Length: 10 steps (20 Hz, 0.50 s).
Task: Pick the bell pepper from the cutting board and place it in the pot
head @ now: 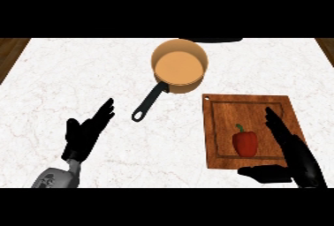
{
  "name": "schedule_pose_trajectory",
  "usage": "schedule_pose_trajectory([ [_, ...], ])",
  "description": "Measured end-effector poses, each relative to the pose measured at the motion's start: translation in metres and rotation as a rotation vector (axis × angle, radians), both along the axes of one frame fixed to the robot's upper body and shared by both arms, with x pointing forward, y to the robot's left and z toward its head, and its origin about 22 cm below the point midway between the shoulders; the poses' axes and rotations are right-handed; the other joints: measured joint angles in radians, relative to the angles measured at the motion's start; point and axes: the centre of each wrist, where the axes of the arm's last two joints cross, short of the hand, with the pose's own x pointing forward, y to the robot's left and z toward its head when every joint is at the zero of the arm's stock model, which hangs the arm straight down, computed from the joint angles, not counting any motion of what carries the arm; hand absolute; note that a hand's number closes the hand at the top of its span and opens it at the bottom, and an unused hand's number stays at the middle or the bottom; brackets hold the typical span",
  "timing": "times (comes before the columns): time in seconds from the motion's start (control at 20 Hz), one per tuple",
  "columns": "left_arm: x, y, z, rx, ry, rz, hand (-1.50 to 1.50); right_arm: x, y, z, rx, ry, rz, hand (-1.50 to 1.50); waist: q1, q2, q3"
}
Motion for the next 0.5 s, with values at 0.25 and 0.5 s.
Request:
schedule_pose_trajectory([
  [0.25,-0.003,0.0,0.001,0.002,-0.002,-0.01,0.0,0.01,0.008,-0.023,0.078,0.014,-0.014,-1.5,0.002,0.001,-0.001],
  [0.5,-0.001,0.003,0.001,-0.001,0.006,-0.01,0.0,0.01,0.003,-0.052,0.137,-0.019,-0.006,1.5,0.001,-0.008,-0.009],
])
